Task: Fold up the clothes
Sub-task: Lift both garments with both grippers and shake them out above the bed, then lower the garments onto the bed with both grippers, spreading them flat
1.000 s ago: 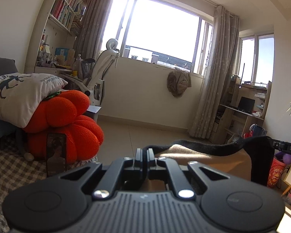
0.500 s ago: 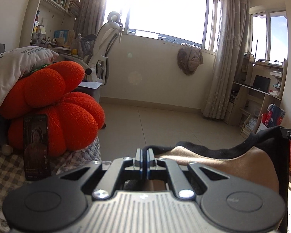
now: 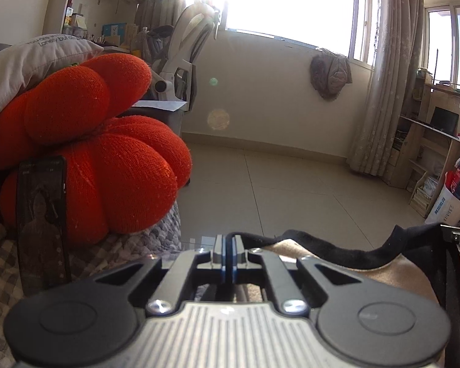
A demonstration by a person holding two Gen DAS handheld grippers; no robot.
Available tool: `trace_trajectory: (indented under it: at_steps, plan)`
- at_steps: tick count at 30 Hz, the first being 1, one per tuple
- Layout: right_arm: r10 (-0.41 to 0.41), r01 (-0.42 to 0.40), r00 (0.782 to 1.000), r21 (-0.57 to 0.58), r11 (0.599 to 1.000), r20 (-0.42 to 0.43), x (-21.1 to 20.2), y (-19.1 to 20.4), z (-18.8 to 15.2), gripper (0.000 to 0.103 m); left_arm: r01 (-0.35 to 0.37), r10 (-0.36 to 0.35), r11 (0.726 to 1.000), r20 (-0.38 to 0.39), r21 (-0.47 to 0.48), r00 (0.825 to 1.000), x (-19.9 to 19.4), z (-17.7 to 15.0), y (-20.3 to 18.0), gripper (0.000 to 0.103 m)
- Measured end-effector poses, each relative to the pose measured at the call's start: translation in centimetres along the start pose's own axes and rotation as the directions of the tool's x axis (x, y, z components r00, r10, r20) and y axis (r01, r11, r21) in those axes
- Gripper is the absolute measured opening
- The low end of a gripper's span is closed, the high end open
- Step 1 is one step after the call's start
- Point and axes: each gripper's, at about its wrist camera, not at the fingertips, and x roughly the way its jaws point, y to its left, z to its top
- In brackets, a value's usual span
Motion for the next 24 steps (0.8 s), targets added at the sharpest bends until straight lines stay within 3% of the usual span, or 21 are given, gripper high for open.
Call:
trace_trajectory:
  at_steps: [5, 10, 16, 22, 24]
  plan:
    - [-0.006, 0.006, 1.000, -0.031, 1.000, -0.009, 2.3, 0.7, -0.3, 0.003, -0.040, 0.040, 0.999, -0.019, 0.007, 0.999, 2.4, 0.0, 1.0, 0.004]
    - [0.005, -0.008, 0.997, -0.047, 0.999, -0.073, 5.2, 1.6, -1.0, 0.003, -0.066, 0.066, 0.998, -0.082, -0.005, 0.994, 4.5, -1.0, 1.8, 0.004]
    - [0.019, -0.025, 0.989, -0.038, 0.999, -0.148, 6.7, 1.6, -1.9, 0.003, -0.060, 0.054, 0.998, -0.158, -0.034, 0.986, 6.3, -2.5, 2.7, 0.006]
    - [0.036, -0.045, 0.979, -0.041, 0.998, -0.200, 6.9, 1.4, -2.2, 0.013, -0.055, 0.052, 0.998, -0.173, -0.012, 0.984, 5.9, -2.4, 2.4, 0.035]
    - [0.041, -0.051, 0.978, -0.045, 0.998, -0.204, 6.6, 1.5, -2.0, 0.020, -0.052, 0.049, 0.999, -0.182, -0.016, 0.982, 5.5, -2.3, 2.5, 0.038]
